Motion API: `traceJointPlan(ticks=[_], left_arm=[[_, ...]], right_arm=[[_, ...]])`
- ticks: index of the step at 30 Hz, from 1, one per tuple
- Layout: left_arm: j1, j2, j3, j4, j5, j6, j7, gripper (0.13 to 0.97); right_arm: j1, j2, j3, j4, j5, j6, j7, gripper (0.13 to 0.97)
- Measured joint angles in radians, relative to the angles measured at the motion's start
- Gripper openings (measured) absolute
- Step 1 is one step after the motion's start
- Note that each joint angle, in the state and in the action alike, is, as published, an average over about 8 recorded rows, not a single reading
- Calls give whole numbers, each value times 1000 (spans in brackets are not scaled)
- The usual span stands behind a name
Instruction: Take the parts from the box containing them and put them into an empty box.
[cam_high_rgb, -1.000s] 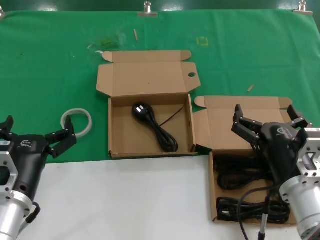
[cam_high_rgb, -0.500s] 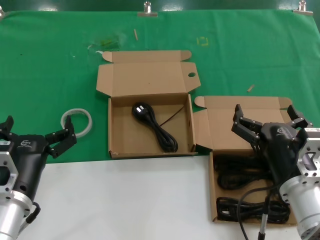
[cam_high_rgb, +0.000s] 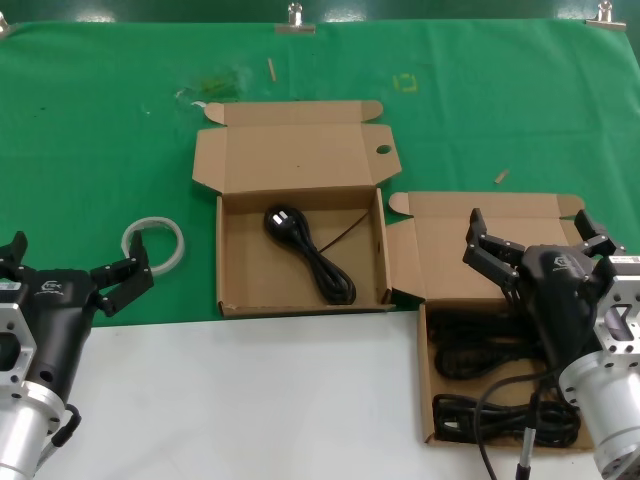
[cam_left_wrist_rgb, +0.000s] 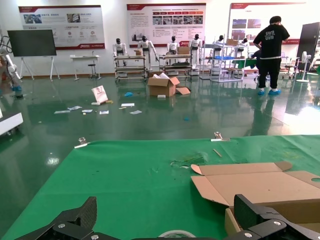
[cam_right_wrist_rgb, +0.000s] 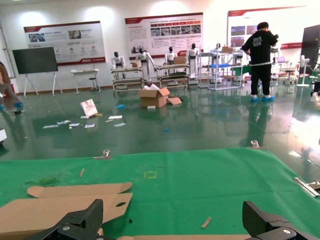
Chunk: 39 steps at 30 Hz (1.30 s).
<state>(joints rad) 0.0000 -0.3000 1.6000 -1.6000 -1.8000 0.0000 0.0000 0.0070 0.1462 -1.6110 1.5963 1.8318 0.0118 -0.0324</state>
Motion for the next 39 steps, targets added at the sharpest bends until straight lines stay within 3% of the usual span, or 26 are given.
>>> traceJointPlan(ticks=[39], left_arm=[[0,0,0,0,0,0,0,965]], right_arm=[[0,0,0,0,0,0,0,966]])
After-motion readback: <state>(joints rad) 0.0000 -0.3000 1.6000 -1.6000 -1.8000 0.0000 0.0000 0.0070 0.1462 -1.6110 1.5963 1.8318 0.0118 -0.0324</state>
